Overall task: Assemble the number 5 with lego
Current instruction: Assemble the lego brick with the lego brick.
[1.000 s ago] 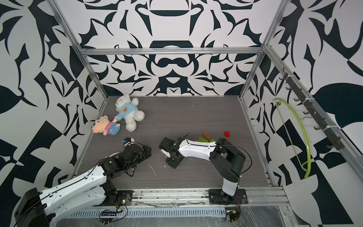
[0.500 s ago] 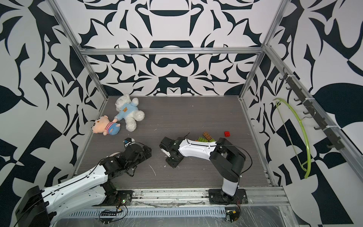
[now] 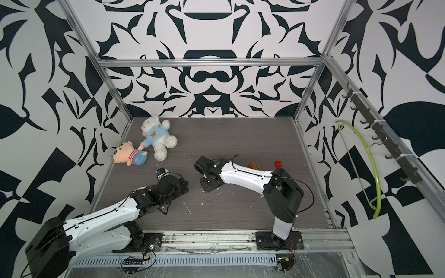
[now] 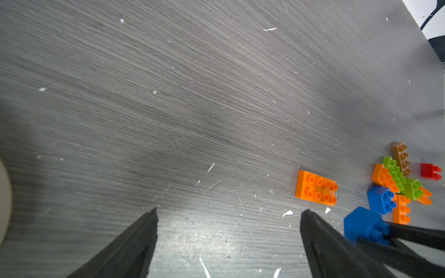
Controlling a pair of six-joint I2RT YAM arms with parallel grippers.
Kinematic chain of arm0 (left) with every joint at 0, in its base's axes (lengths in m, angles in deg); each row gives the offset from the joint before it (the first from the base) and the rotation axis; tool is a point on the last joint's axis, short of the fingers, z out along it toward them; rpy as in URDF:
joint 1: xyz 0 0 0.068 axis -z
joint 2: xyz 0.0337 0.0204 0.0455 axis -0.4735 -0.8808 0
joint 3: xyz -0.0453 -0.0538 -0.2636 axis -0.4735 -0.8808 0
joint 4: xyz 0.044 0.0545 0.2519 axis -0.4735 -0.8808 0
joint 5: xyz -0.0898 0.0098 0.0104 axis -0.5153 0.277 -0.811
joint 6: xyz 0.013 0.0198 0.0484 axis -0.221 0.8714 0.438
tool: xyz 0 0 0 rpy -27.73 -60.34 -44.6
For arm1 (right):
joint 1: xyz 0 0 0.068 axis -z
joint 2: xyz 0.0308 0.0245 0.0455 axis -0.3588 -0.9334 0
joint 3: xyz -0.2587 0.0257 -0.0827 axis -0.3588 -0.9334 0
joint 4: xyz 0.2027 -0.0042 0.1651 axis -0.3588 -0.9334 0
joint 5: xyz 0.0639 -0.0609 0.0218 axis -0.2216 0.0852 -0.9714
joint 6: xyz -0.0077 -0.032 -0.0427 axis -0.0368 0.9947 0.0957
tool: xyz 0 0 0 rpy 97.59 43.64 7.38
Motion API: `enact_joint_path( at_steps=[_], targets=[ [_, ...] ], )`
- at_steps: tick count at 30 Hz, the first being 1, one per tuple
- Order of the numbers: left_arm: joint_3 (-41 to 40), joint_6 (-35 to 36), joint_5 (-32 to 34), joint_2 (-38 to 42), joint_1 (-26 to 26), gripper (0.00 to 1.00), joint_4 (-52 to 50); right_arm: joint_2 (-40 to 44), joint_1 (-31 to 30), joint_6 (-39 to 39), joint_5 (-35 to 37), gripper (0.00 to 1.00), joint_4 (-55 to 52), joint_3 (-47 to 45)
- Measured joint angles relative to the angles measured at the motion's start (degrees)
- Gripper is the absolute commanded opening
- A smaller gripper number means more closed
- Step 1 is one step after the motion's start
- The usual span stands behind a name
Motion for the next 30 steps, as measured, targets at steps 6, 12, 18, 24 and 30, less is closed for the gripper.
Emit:
enact_joint_path(
  at_steps=[6, 12, 18, 24, 30],
  targets=[
    [0.61, 0.66, -0.76, -2.60, 0.00, 0.99, 2.21, -0.11, 1.64, -6.51, 0.94, 0.31, -0.07, 0.00],
    [2.38, 1.16, -1.38, -4.44, 0.00, 0.99, 3.28, -1.46, 2.47, -10.16, 1.33, 0.30, 0.42, -0.02],
    [2.38, 1.20, -1.51, -4.44, 0.00, 0.99, 3.96, -5.86, 2.62, -12.24, 1.95, 0.29, 0.07, 0.66],
    [2.38, 1.22, -1.51, -4.44, 0.00, 0.99, 4.07, -6.67, 2.73, -13.11, 2.34, 0.29, 0.24, 2.05],
    [2.43, 1.22, -1.51, -4.52, 0.00, 0.99, 4.07, -7.08, 2.89, -14.03, 1.97, 0.30, 0.13, 2.10]
  ],
)
